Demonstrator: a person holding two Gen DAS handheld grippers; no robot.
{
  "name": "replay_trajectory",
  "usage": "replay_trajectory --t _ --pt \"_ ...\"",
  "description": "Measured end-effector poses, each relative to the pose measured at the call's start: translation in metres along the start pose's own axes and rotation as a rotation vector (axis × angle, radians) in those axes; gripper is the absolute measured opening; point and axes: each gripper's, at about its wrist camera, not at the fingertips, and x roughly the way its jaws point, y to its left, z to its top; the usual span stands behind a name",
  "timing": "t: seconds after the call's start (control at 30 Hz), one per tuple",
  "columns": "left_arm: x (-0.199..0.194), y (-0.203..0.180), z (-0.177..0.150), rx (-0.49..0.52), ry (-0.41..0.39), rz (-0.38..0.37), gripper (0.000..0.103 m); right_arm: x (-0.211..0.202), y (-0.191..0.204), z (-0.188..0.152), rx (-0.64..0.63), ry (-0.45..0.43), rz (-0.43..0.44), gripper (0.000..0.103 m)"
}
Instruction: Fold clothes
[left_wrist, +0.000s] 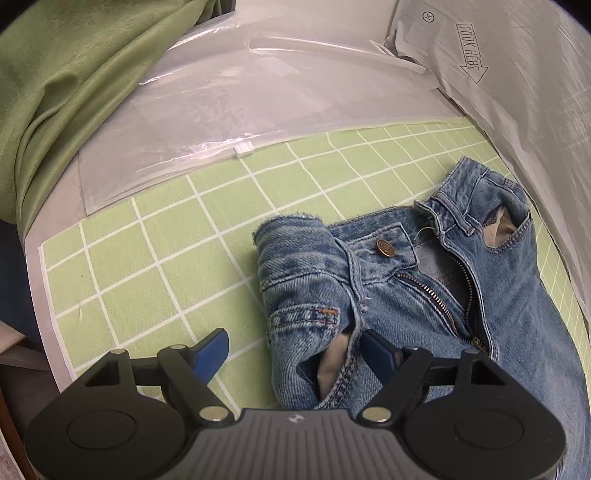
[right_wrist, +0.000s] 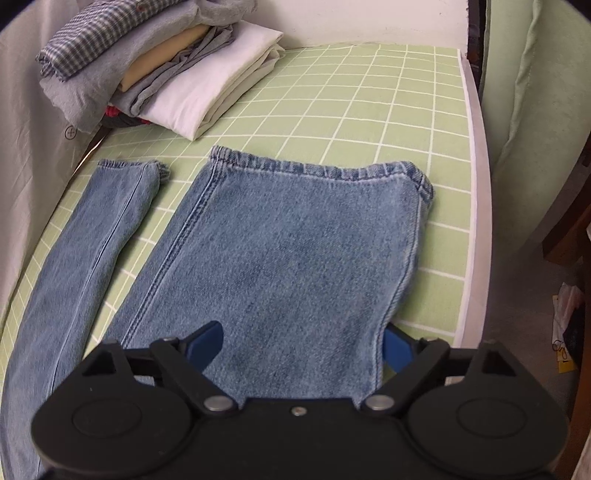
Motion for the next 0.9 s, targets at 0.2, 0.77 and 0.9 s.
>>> replay_trajectory --t 0.2,0.77,0.9 --pt "-0.005 -0.007 -0.005 0.021 -0.007 -0.057 0.027 -0.001 -0.014 0.015 0.002 0.008 0.057 0.008" --pt "-0.082 0.0 0.011 -0.102 -0.189 -0.1 0.007 -0.099 0.006 0.052 0.004 -0.261 0.321 0.006" --pt "-0.103 -0.003 0.021 -0.13 -0.226 -0.145 0.007 -0.124 0.026 0.066 -0.019 -0.319 0.402 0.006"
